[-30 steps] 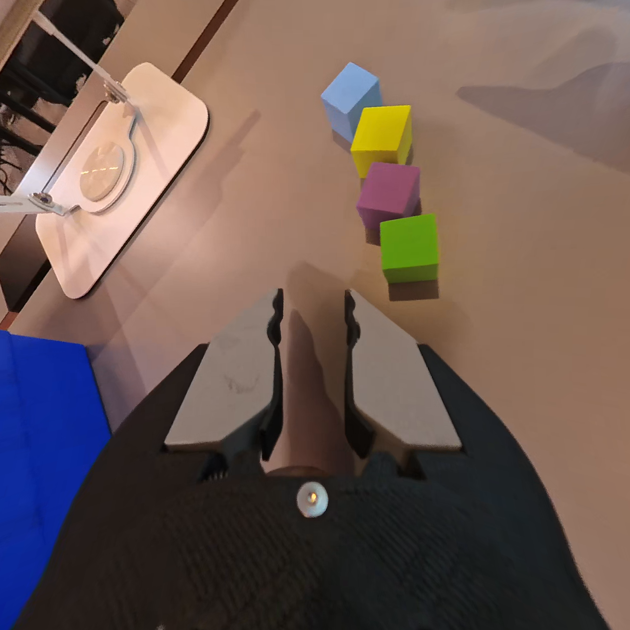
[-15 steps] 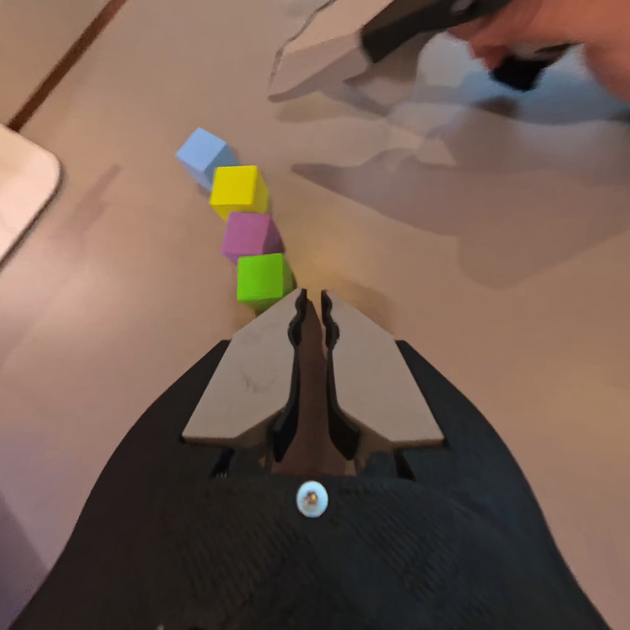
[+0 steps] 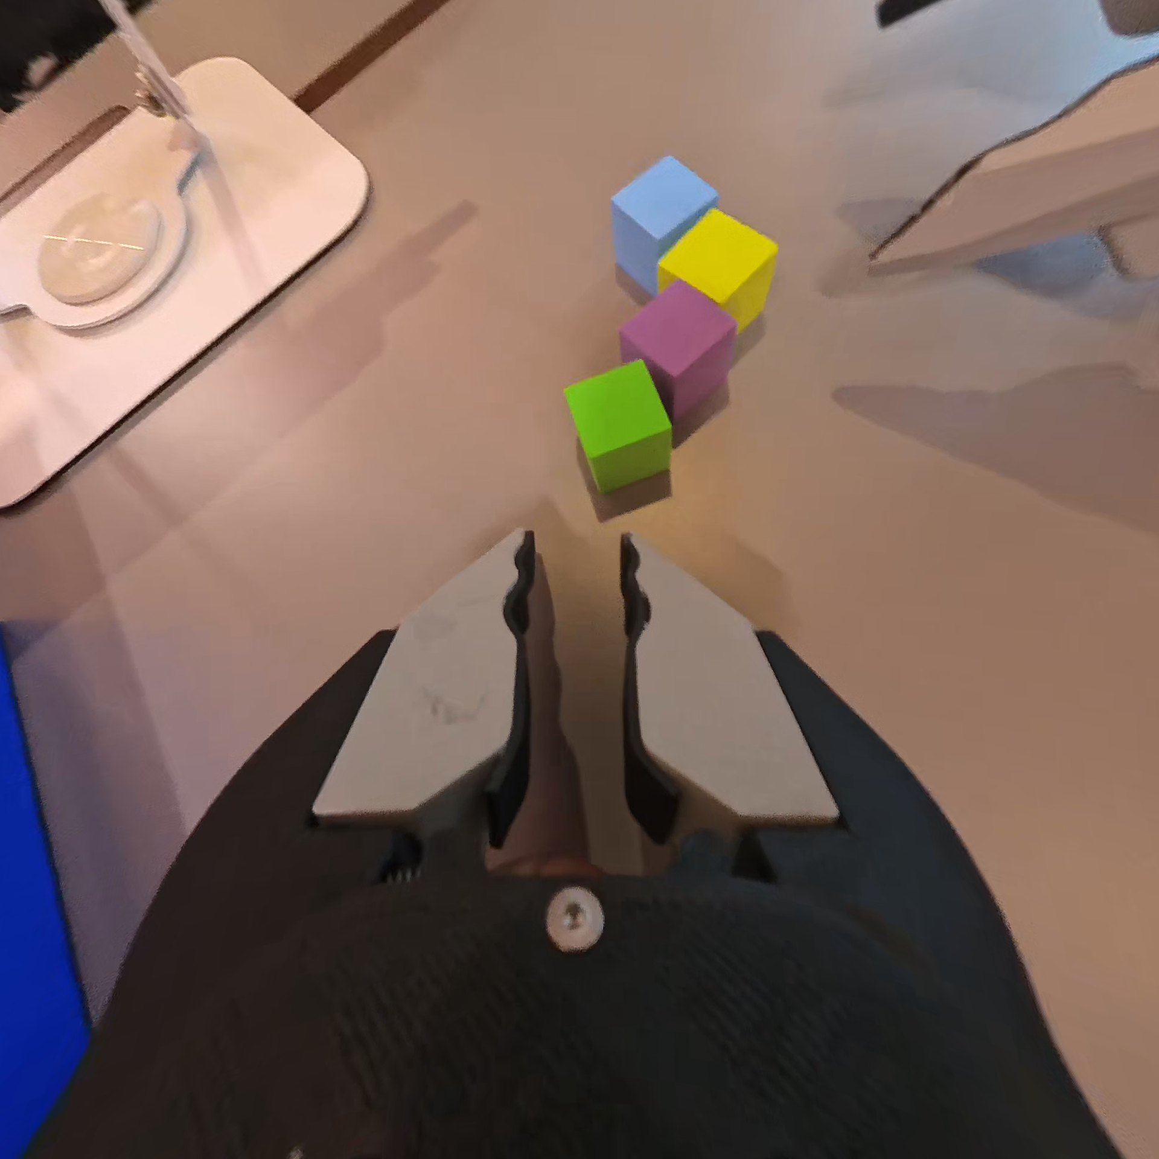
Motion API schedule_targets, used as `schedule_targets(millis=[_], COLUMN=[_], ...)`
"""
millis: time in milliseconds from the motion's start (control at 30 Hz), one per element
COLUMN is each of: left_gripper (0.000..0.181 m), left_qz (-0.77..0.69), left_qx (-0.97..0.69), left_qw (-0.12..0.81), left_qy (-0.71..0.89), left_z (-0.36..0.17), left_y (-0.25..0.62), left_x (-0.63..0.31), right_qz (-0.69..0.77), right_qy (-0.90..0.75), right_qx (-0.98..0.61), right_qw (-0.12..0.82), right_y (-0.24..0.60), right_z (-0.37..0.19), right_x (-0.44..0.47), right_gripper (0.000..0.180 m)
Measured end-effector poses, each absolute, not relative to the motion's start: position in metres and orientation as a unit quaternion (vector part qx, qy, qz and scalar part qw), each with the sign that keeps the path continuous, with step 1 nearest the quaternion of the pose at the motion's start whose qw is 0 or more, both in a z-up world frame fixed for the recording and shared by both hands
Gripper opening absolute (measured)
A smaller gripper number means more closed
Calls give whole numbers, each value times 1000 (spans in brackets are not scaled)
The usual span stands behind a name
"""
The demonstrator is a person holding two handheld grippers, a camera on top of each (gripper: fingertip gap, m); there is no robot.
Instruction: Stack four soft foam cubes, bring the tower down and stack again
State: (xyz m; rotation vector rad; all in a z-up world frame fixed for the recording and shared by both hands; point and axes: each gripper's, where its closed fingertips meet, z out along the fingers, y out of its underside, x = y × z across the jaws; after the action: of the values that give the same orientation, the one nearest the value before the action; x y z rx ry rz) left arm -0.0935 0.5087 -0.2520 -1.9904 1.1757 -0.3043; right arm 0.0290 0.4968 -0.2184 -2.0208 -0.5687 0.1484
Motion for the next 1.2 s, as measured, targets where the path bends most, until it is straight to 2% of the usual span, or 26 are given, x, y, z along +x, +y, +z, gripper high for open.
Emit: schedule_targets(millis=[133, 200, 367, 433, 500, 533, 600, 733, 800, 933, 1100, 1167, 1200], left_gripper=[24, 37, 49, 39, 14, 13, 17, 26, 27, 34, 35, 35, 35], left_qz=[-121, -146, -150, -176, -213, -220, -214, -164, -156, -121, -91, -95, -97], left_qx=[-774, -780, -782, -771, -759, -760, -765, -770, -770, -770, -766, -767, -768], left_qw=[395, 386, 389, 391, 393, 393, 395, 413, 414, 417, 420, 422, 421], left_qy=[480, 470, 464, 471, 473, 468, 462, 458, 461, 468, 478, 475, 473], left_z=[-252, -252, -250, -246, -239, -237, -236, -238, -239, -243, -246, -245, -244], left_y=[502, 500, 502, 495, 489, 490, 495, 509, 510, 515, 517, 517, 518], left_x=[-90, -88, -93, -91, -89, -90, -95, -105, -106, -108, -110, -110, -111], right_qz=[143, 192, 150, 164, 165, 158, 141, 152, 100, 79, 75, 87, 95], right_qy=[-341, -389, -417, -438, -466, -478, -480, -461, -476, -516, -545, -554, -557], right_qx=[-782, -748, -753, -752, -740, -734, -733, -754, -762, -756, -757, -749, -747], right_qw=[502, 503, 486, 465, 455, 456, 460, 443, 428, 394, 352, 352, 351], right_y=[476, 459, 457, 451, 445, 446, 456, 482, 498, 513, 510, 500, 493], right_z=[-209, -201, -216, -222, -224, -224, -223, -220, -225, -234, -246, -244, -243], right_x=[-10, -28, -26, -33, -39, -39, -37, -38, -33, -39, -39, -43, -45], right_gripper=[52, 50, 58, 71, 72, 71, 63, 63, 60, 45, 39, 27, 27])
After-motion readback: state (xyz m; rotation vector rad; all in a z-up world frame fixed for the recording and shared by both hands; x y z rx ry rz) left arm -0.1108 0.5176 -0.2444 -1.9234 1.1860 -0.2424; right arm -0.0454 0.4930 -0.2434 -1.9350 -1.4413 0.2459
